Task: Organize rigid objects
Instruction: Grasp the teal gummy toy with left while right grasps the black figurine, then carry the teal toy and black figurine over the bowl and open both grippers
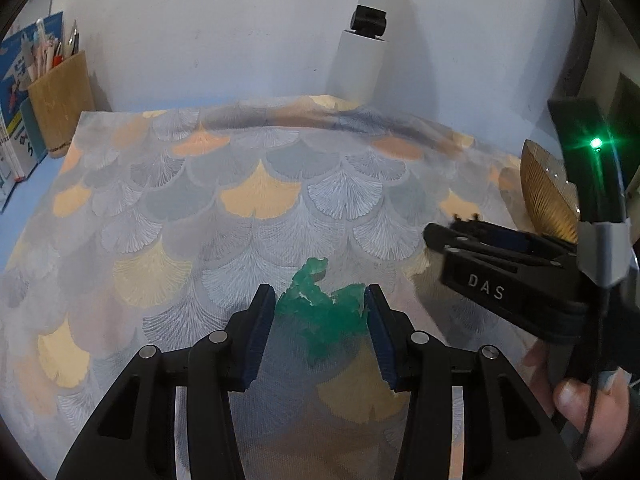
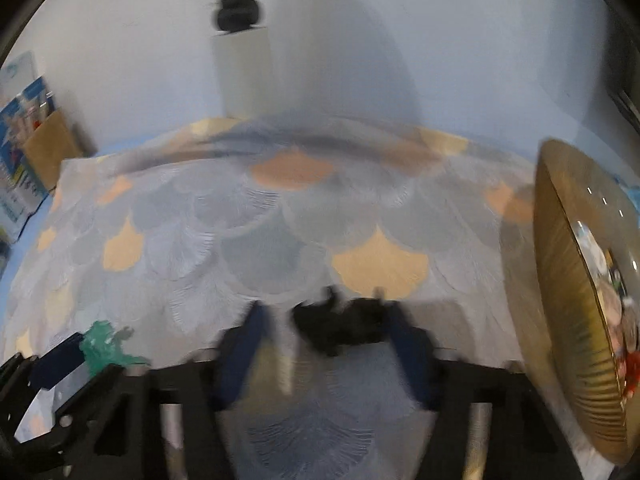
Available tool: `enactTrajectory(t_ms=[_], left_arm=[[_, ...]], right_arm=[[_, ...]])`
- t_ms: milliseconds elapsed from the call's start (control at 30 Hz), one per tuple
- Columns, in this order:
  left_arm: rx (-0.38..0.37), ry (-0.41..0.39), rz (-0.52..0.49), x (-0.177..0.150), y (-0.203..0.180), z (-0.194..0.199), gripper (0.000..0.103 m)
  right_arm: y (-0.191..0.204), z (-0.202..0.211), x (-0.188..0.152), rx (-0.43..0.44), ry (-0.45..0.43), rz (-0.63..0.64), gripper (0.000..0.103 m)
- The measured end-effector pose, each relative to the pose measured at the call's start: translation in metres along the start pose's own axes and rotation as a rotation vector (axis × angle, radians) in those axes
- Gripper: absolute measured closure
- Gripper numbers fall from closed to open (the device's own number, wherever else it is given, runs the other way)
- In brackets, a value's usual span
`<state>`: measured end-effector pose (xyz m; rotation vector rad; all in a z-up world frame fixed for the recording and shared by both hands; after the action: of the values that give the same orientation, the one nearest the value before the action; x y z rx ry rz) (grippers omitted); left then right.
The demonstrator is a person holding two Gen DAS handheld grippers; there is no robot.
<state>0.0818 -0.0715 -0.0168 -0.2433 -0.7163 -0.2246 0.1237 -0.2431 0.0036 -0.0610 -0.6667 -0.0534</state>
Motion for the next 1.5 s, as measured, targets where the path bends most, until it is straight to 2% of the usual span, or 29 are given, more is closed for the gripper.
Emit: enactTrajectory(t_ms=[67, 133, 333, 367, 467, 567, 633, 700, 800, 967, 1033, 1100, 1233, 1333, 1400, 1500], left_arm=[[0.007, 0.003, -0.006, -0.001, -0.001, 0.001, 0.06], [-0.001, 0.012, -0.005, -0.005, -0.002, 0.006, 0.06], [-0.027, 0.013, -0.043, -0.042, -0.025, 0.042, 0.06], [-0.03, 0.016, -0.044, -0.048, -0.028, 0.046, 0.06], [-0.049, 0.025, -0.042, -0.067, -0.037, 0.056, 0.06], [-0.044, 0.018, -0.043, -0.078, -0.044, 0.063, 0.06], [-0.057, 0.011, -0.03, -0.081, -0.044, 0.066, 0.06], [-0.052, 0.002, -0.03, -0.083, -0.044, 0.066, 0.059], [-0.043, -0.012, -0.03, -0.082, -0.044, 0.066, 0.059], [-0.01, -0.018, -0.057, -0.083, -0.049, 0.065, 0.059], [0.003, -0.019, -0.072, -0.084, -0.05, 0.065, 0.059], [0.008, -0.02, -0.075, -0.084, -0.05, 0.065, 0.059], [0.033, -0.019, -0.077, -0.084, -0.051, 0.066, 0.059], [0.038, -0.007, -0.107, -0.082, -0.062, 0.067, 0.06], [0.023, -0.032, -0.123, -0.068, -0.076, 0.075, 0.06], [-0.043, -0.117, -0.153, -0.024, -0.108, 0.099, 0.06]], right_arm=[[0.004, 0.007, -0.004, 0.02, 0.007, 0.039, 0.059], [0.002, 0.016, -0.014, 0.076, 0.021, 0.055, 0.059], [-0.019, 0.085, -0.073, 0.289, 0.045, 0.118, 0.059], [-0.019, 0.086, -0.081, 0.308, 0.052, 0.135, 0.059], [-0.022, 0.108, -0.114, 0.316, 0.042, 0.24, 0.059], [-0.027, 0.109, -0.133, 0.346, 0.078, 0.246, 0.058], [-0.03, 0.113, -0.139, 0.362, 0.071, 0.243, 0.056], [-0.035, 0.118, -0.146, 0.362, 0.071, 0.231, 0.039], [-0.041, 0.121, -0.154, 0.359, 0.043, 0.206, 0.039], [-0.025, 0.114, -0.143, 0.343, 0.046, 0.185, 0.039], [-0.012, 0.109, -0.14, 0.287, 0.035, 0.218, 0.043], [-0.001, 0.108, -0.142, 0.221, 0.006, 0.267, 0.06], [0.007, 0.121, -0.155, 0.28, 0.004, 0.304, 0.06], [-0.004, 0.134, -0.164, 0.337, 0.033, 0.29, 0.06], [-0.029, 0.151, -0.152, 0.299, -0.005, 0.271, 0.06], [-0.075, 0.182, -0.113, 0.236, -0.101, 0.215, 0.06]])
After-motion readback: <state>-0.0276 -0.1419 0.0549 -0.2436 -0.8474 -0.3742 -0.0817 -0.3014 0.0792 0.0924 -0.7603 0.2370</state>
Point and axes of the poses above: each gripper's, at about its wrist camera, not at the fingertips, and z roughly against the way its jaws point, y to its left, x to its top, the point moved 3 cm from there along -z, roughly the way its jaws point, and after that the axes turned 2 degrees about -y, right-handed, at the moved point
